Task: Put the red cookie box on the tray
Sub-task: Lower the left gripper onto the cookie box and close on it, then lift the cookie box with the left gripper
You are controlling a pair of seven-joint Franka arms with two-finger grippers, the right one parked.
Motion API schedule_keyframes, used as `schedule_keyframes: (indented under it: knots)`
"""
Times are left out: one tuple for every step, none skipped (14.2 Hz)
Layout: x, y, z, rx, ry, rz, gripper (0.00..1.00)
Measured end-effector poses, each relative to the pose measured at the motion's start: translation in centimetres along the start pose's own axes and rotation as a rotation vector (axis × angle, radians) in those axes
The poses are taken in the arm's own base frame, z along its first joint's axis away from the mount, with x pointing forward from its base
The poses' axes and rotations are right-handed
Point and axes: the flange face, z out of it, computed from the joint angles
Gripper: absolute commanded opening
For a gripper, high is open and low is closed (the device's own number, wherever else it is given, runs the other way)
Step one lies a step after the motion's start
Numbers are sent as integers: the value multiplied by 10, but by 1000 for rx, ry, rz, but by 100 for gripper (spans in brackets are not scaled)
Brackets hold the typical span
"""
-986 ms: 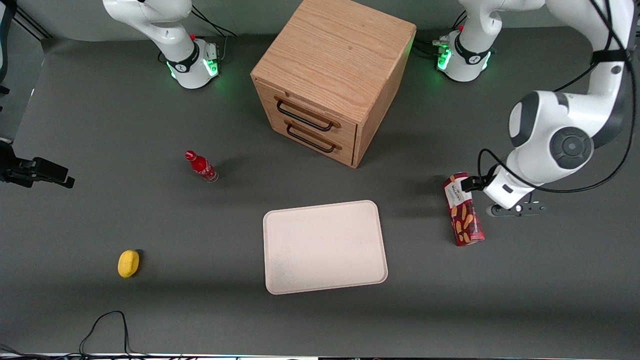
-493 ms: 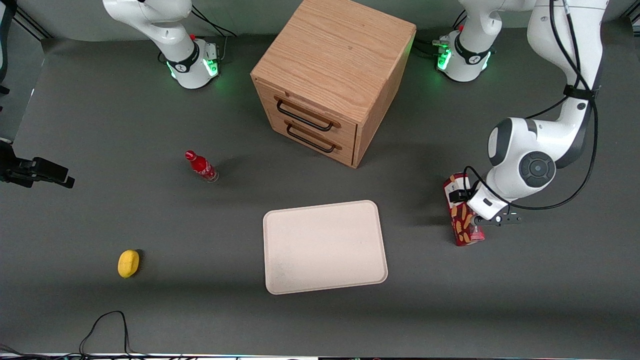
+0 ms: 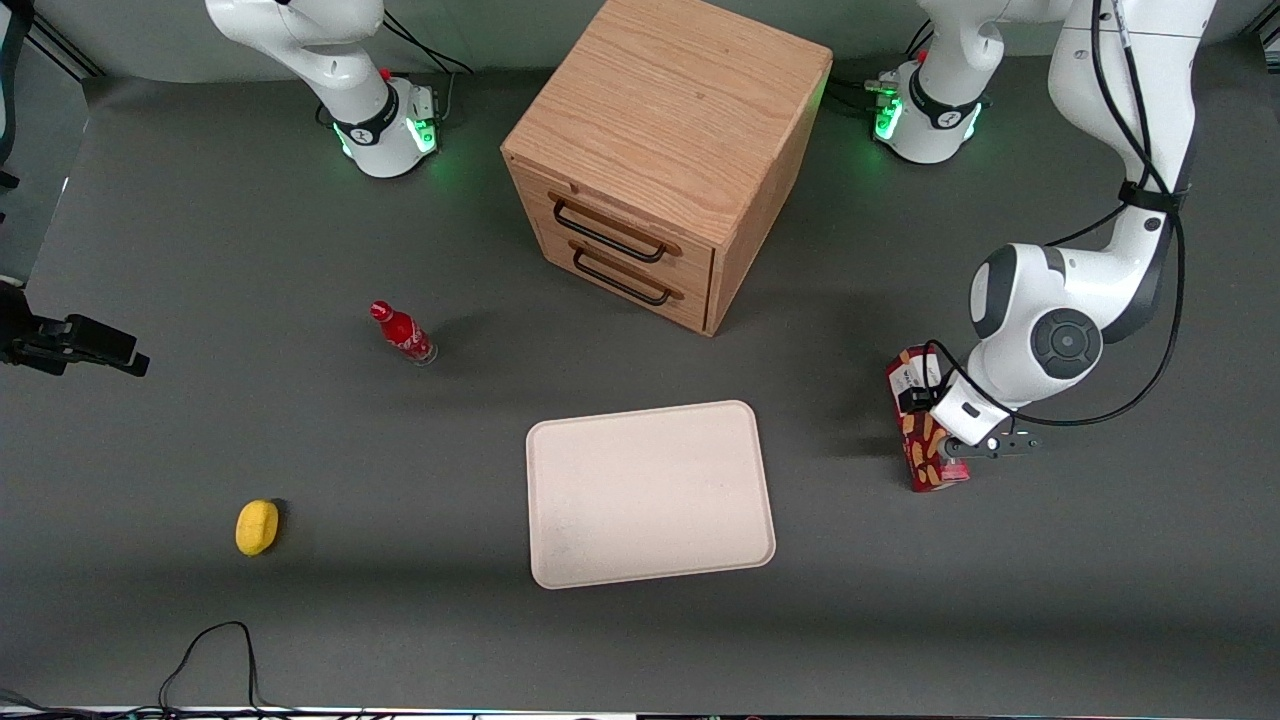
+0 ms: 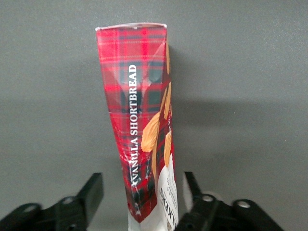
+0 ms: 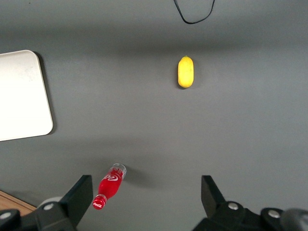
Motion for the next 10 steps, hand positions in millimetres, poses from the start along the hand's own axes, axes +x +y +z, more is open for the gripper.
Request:
schedule_keyframes:
  knots:
    - [0, 0, 0, 0, 0, 0, 15]
    - [0, 0, 0, 0, 0, -1, 7]
    - [0, 0, 0, 0, 0, -1, 5]
    - [0, 0, 0, 0, 0, -1, 5]
    - [0, 0, 0, -1, 1, -4, 5]
    - [1, 0, -1, -1, 2, -9, 4]
    - [1, 0, -2, -1, 4, -15, 0]
    - [3, 0, -3, -2, 8, -21, 0]
    - [4, 0, -6, -3, 11, -30, 0]
    - [6, 1, -8, -3, 14, -35, 0]
